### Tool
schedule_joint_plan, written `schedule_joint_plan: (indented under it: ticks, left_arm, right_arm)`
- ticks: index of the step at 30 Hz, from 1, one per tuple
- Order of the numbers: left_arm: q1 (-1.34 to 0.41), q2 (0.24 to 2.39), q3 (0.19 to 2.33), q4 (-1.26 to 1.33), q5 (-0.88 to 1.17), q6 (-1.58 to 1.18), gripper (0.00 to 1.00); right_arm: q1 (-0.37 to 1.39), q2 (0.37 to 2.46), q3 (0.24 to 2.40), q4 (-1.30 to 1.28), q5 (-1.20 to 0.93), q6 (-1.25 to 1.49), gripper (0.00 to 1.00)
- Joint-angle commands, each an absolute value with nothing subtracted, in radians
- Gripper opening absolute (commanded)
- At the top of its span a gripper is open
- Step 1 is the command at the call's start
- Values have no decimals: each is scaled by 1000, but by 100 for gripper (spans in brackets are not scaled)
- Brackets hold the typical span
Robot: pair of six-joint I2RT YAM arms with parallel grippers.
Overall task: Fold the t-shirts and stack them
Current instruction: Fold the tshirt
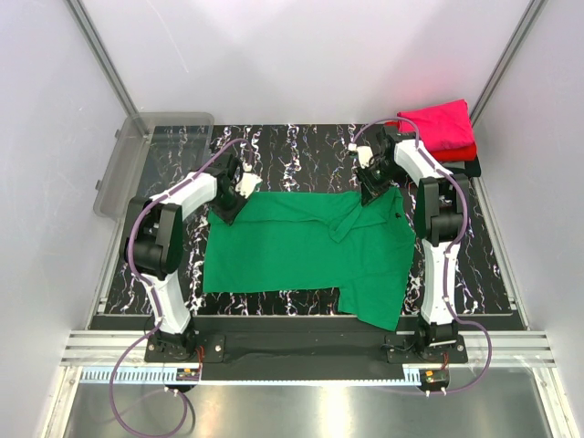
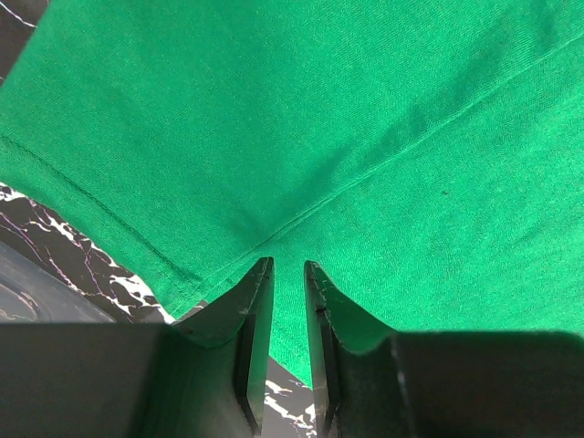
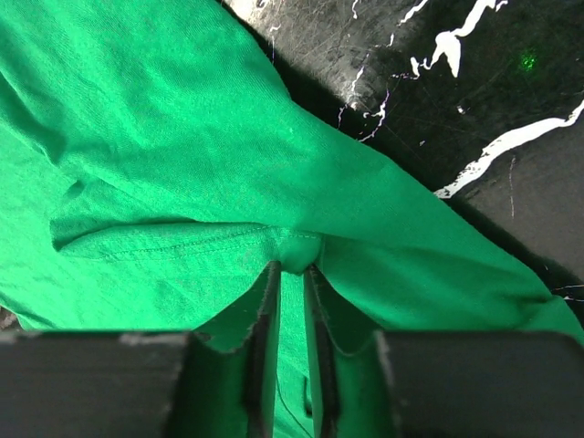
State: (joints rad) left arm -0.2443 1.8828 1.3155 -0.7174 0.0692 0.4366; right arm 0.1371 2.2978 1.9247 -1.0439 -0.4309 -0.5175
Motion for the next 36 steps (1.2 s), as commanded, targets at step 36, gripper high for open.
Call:
schedule_joint_plan:
  ticks: [36]
  left_arm:
    - [-249, 1744, 1267, -686, 63, 460, 24]
  right_arm:
    - [176, 1614, 1256, -1091, -551, -382, 8]
